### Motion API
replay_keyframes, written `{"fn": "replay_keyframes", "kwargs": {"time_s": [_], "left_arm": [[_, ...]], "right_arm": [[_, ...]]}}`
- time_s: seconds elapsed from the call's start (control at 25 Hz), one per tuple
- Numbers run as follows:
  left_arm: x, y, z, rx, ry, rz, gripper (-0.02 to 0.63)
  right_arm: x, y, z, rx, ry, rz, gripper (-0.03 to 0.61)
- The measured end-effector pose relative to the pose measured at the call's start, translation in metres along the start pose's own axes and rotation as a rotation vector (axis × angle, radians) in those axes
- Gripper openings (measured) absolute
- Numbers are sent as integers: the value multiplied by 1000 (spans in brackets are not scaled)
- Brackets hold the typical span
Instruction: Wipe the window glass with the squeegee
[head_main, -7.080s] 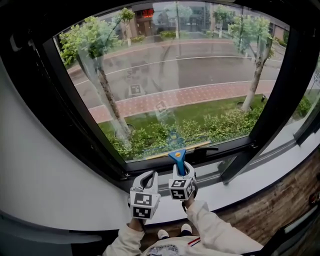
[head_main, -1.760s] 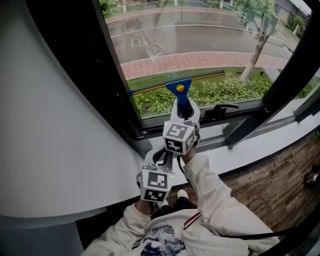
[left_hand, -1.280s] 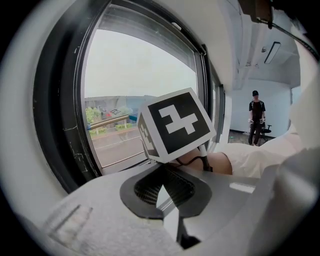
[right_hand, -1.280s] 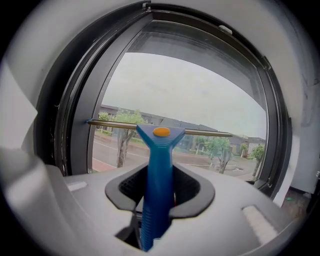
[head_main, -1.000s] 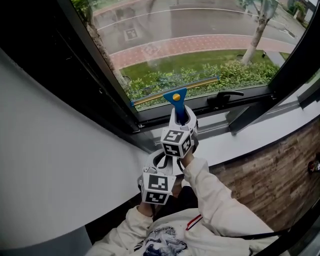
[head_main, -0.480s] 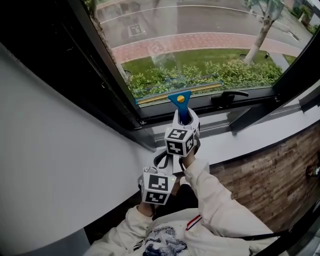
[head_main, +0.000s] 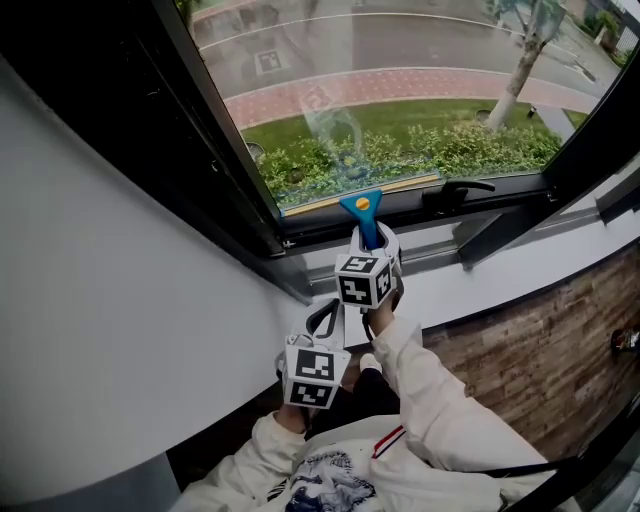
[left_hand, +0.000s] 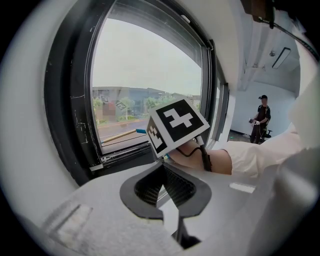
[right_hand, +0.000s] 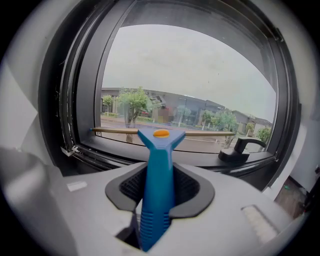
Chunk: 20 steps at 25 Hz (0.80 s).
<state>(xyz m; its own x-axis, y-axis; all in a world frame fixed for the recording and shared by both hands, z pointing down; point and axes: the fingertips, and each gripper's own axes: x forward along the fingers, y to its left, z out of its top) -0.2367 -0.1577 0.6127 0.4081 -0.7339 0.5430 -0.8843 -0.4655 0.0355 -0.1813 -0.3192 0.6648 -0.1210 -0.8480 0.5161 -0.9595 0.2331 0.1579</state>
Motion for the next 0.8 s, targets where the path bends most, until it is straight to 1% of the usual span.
{"fn": "replay_keyframes", "kwargs": {"time_s": [0.12, 0.24, 0.4, 0.48, 0.56, 0.64, 0.8], "left_arm": [[-13, 1, -3, -10, -17, -3, 0], [-27, -1, -7, -31, -50, -19, 0], [-34, -11, -11, -51, -112, -49, 0], [-41, -19, -12, -56, -147, -47, 0], [-55, -28, -13, -52, -188, -31, 0], [-73, -40, -12, -46, -221, -4, 0], [-100, -76, -14, -52, -265, 69, 0]], "right_arm": [[-17, -4, -8, 50, 9, 31, 129], [-49, -12, -12, 73, -9, 38, 130], [-104, -40, -9, 89, -64, 18, 129], [-135, -59, -7, 105, -106, 10, 130], [-166, -77, -10, 121, -143, 15, 129], [-199, -93, -18, 137, -170, 40, 129], [-266, -129, -43, 154, -229, 94, 129]]}}
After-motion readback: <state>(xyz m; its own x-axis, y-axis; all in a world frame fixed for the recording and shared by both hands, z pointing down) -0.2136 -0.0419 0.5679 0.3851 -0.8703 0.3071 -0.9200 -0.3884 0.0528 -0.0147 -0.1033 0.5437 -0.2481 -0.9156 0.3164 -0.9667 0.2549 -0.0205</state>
